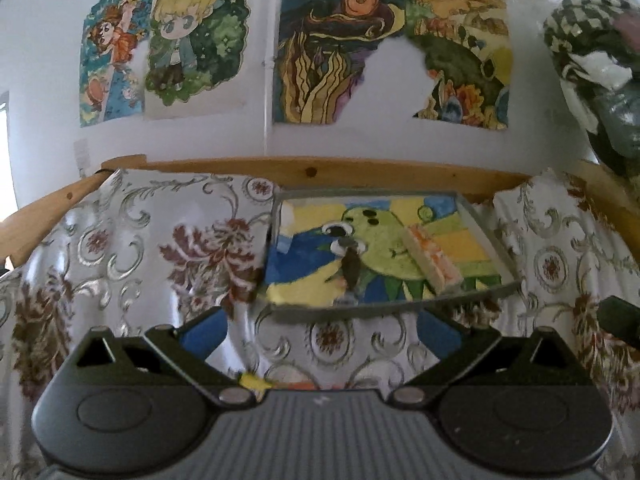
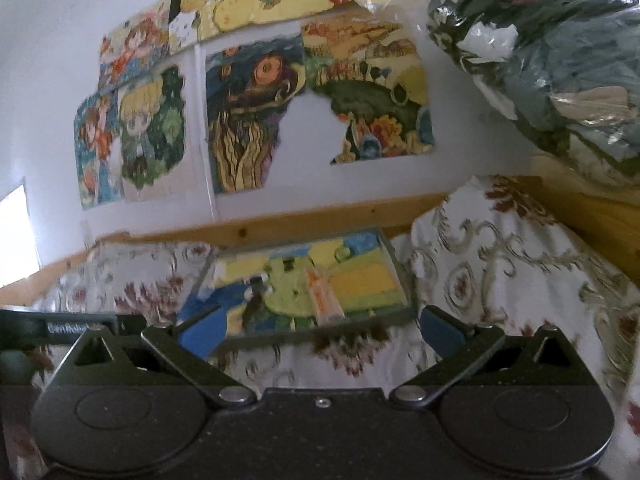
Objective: Organize snacks
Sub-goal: 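Open both tools over the tray and lift them away, then move both tools back toward the remaining snack pile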
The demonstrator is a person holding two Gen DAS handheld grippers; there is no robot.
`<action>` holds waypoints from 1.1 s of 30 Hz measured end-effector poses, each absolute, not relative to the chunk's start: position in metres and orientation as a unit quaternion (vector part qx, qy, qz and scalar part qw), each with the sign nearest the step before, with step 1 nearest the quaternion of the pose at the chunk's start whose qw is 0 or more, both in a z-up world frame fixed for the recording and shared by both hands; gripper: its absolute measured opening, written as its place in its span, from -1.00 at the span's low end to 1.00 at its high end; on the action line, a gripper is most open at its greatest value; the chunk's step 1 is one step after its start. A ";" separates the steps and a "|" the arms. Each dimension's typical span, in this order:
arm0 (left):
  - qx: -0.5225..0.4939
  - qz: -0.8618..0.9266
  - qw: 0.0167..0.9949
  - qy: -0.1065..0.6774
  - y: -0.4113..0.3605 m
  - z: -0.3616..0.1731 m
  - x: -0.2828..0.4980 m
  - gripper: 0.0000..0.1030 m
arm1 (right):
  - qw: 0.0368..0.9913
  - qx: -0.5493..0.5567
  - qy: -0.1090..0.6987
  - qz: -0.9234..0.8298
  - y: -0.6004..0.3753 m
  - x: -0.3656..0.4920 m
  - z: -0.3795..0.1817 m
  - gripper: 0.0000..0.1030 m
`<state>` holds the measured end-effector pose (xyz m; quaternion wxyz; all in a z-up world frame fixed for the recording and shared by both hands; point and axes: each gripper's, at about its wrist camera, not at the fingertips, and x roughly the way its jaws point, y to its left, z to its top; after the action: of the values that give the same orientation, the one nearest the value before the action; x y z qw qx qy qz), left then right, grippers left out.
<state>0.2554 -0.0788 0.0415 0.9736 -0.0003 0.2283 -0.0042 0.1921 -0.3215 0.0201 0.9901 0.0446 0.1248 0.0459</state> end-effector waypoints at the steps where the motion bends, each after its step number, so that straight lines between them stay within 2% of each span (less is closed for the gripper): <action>1: 0.000 -0.004 0.973 0.229 -0.078 0.040 0.250 0.99 | 0.990 0.031 0.130 0.040 -0.319 0.186 0.018 0.99; 11: 0.005 0.000 0.977 0.213 -0.066 0.016 0.193 0.99 | 0.991 -0.016 0.135 0.004 -0.300 0.132 -0.007 0.99; 23: 0.019 -0.016 0.959 0.282 -0.059 -0.027 0.164 0.99 | 0.975 -0.028 0.218 -0.015 -0.280 0.116 -0.036 0.99; 28: -0.011 -0.006 0.952 0.307 -0.043 -0.037 0.152 0.99 | 0.973 -0.033 0.227 0.013 -0.272 0.107 -0.040 0.99; 33: 0.003 0.009 0.950 0.312 -0.035 -0.041 0.141 0.99 | 0.968 -0.032 0.247 0.022 -0.265 0.104 -0.044 0.99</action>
<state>0.1409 -0.0351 -0.0412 0.9500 0.0030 0.3120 0.0092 0.1039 -0.2650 -0.0440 0.9683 -0.0320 0.2469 0.0216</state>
